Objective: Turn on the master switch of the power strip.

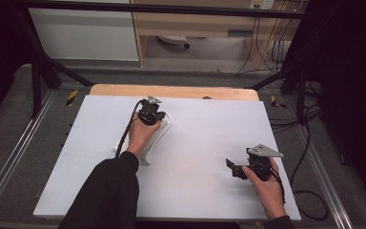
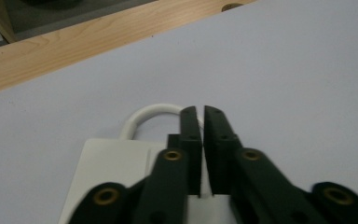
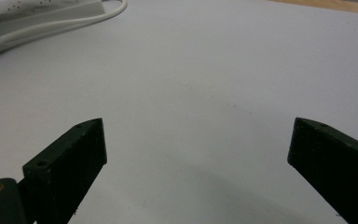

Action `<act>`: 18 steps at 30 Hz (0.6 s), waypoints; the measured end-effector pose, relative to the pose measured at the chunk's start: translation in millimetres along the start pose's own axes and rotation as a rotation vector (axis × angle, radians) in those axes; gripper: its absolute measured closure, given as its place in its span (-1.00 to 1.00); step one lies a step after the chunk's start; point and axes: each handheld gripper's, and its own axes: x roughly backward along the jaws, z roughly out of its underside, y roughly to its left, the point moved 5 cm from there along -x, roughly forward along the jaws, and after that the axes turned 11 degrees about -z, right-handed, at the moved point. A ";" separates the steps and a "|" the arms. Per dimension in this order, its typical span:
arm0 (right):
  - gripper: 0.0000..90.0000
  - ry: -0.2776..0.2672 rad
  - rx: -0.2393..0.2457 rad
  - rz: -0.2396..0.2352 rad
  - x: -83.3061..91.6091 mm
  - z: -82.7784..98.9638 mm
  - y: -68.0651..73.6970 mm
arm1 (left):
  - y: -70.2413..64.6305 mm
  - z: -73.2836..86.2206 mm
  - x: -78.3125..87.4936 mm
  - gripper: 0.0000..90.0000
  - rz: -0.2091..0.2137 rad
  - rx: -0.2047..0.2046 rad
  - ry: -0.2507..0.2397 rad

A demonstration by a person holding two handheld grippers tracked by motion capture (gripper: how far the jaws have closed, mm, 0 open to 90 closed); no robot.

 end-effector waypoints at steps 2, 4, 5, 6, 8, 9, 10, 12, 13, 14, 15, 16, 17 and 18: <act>-0.89 0.000 0.000 -0.001 0.0 0.0 0.1 | -0.2 -1.0 1.1 0.75 0.005 0.005 -0.006; -0.89 0.001 0.000 -0.003 -0.2 0.1 0.3 | 0.0 -2.1 2.5 0.60 0.013 0.016 -0.013; -0.89 0.002 0.003 -0.003 -0.2 0.2 0.2 | 0.8 -3.2 3.1 0.54 0.011 0.019 -0.022; -0.90 0.002 0.003 -0.003 -0.2 0.2 0.3 | 1.4 -4.1 3.8 0.46 0.011 0.023 -0.028; -0.90 0.004 0.004 -0.005 -0.3 0.2 0.4 | 2.0 -5.6 4.6 0.27 0.012 0.032 -0.040; -0.90 0.004 0.004 -0.006 -0.5 0.3 0.5 | 1.9 -5.7 5.0 0.17 0.017 0.041 -0.041; -0.90 0.005 0.004 -0.006 -0.7 0.4 0.5 | 2.3 -5.9 5.0 0.11 0.024 0.050 -0.043; -0.90 0.007 0.002 -0.007 -1.2 0.5 0.7 | 2.6 -6.3 5.1 -0.02 0.050 0.083 -0.045; -0.90 0.008 0.002 -0.007 -1.3 0.5 0.9 | 2.7 -6.6 5.6 -0.07 0.056 0.090 -0.047; -0.90 0.008 0.002 -0.008 -1.2 0.5 1.1 | 2.9 -6.9 6.4 -0.12 0.057 0.089 -0.049; -0.90 0.009 -0.004 -0.010 -1.0 0.6 1.8 | 3.1 -7.4 7.3 -0.19 0.058 0.090 -0.053; -0.91 0.008 -0.002 -0.010 -1.0 0.5 1.6 | 3.1 -7.7 8.3 -0.25 0.060 0.096 -0.055; -0.91 0.009 0.001 -0.009 -1.2 0.7 1.3 | 3.1 -8.0 9.5 -0.31 0.060 0.095 -0.057; -0.91 0.009 0.002 -0.010 -1.2 0.8 1.1 | 2.9 -8.2 10.8 -0.37 0.058 0.090 -0.060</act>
